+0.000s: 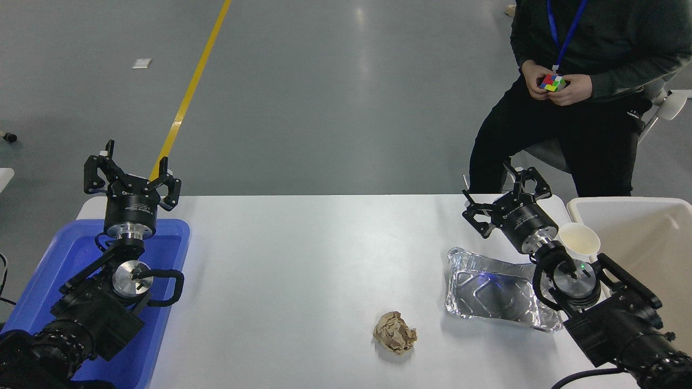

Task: Pick up paper cup place in dustbin

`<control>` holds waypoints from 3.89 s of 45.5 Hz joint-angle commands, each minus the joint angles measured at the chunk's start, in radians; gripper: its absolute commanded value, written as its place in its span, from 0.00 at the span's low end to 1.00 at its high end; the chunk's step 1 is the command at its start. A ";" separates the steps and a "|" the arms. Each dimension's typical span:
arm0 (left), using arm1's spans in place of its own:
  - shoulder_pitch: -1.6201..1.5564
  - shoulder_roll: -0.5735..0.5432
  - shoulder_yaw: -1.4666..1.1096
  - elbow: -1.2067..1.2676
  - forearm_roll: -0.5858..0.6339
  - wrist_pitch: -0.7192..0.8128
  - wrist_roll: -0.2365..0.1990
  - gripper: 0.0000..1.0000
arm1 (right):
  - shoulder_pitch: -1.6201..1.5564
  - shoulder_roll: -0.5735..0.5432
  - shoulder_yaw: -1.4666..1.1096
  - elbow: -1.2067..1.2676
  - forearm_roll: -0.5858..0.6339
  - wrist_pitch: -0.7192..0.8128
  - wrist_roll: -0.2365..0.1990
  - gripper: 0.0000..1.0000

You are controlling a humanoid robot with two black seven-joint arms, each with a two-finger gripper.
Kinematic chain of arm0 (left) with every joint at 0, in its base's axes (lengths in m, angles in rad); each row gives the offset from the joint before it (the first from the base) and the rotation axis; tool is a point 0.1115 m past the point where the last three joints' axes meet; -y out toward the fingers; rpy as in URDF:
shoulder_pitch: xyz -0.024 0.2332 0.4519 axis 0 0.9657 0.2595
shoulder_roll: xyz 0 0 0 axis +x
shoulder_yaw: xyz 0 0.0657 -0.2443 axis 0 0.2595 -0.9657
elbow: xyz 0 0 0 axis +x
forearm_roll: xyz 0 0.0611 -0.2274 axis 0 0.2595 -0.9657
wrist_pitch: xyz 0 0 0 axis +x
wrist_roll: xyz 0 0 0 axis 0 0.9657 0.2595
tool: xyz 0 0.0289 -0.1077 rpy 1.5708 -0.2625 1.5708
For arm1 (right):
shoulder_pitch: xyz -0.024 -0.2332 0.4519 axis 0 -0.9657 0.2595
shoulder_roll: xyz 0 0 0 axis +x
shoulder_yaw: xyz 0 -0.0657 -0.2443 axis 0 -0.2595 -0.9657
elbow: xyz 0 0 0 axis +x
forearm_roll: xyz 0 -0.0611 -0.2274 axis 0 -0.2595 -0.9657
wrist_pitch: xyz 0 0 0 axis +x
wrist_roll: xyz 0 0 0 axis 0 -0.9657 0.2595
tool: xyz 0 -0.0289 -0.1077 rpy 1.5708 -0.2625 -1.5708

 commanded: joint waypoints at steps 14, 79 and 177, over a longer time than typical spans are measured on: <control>-0.001 0.000 0.001 0.000 0.000 0.000 0.000 0.99 | 0.193 -0.248 -0.270 0.044 -0.039 -0.008 -0.007 1.00; 0.001 0.000 -0.002 0.000 0.000 -0.002 0.000 0.99 | 1.391 -0.541 -2.040 0.360 -0.652 0.235 -0.022 1.00; -0.001 0.000 0.000 0.000 0.000 -0.002 0.000 0.99 | 0.695 -0.449 -1.747 0.100 -0.915 -0.129 0.063 1.00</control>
